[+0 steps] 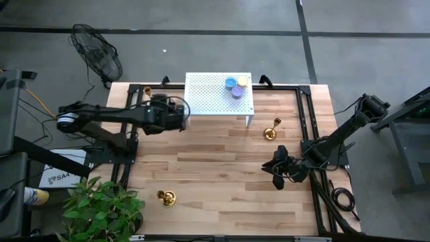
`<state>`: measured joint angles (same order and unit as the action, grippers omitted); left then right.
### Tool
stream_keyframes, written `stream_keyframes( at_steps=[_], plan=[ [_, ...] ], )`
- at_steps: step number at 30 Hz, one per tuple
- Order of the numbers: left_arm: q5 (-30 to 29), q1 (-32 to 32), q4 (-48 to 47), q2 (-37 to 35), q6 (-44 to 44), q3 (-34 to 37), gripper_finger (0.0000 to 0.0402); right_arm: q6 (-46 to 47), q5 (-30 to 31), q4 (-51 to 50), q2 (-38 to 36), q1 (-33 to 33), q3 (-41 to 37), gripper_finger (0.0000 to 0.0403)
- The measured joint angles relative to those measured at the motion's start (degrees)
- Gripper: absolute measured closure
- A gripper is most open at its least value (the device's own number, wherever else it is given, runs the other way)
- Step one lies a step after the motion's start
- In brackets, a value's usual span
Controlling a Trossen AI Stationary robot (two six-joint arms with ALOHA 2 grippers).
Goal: Pick & Place candle stick holders
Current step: Put the top left candle holder on the shelf
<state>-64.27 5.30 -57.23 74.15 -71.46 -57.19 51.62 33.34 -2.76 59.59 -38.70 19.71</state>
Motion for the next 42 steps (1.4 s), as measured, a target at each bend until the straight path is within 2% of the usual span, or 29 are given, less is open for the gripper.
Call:
stream_keyframes(
  at_steps=[3, 9, 19, 24, 28, 34, 37, 42],
  plan=[
    [-2.3, -1.7, 2.9, -2.2, -2.3, 4.6, 0.0236, 0.0, 0.3, 0.1, 0.0, 0.0, 0.0, 0.0332],
    [-6.6, -5.5, 2.6, -3.7, -9.6, 10.8, 0.0236, 0.0, 0.6, 0.0, 0.0, 0.0, 0.0, 0.0332],
    [-5.9, -6.1, -5.9, -3.6, -25.2, 14.5, 0.0236, 0.0, 0.6, 0.0, 0.0, 0.0, 0.0, 0.0332],
    [-7.2, -6.1, -8.5, -3.6, -28.1, 14.5, 0.0233, -0.1, 0.6, 0.0, 0.0, 0.0, 0.0, 0.0332],
    [-7.7, -5.1, -9.0, -3.6, -27.7, 14.5, 0.0206, -0.2, 1.0, 0.0, 0.0, 0.0, 0.0, 0.0332],
    [-3.2, 0.4, -8.8, -3.6, -28.0, 14.5, 0.0131, -0.1, 1.2, 0.0, 0.0, 0.0, 0.0, 0.0332],
    [-3.0, 3.2, -8.7, -3.6, -28.0, 14.5, 0.0100, 0.0, 1.2, 0.1, 0.0, 0.0, 0.0, 0.0332],
    [-5.1, 6.4, -8.5, -3.6, -27.9, 14.5, 0.0079, 0.0, 1.2, 0.4, 0.0, 0.0, 0.0, 0.0332]
  ],
)
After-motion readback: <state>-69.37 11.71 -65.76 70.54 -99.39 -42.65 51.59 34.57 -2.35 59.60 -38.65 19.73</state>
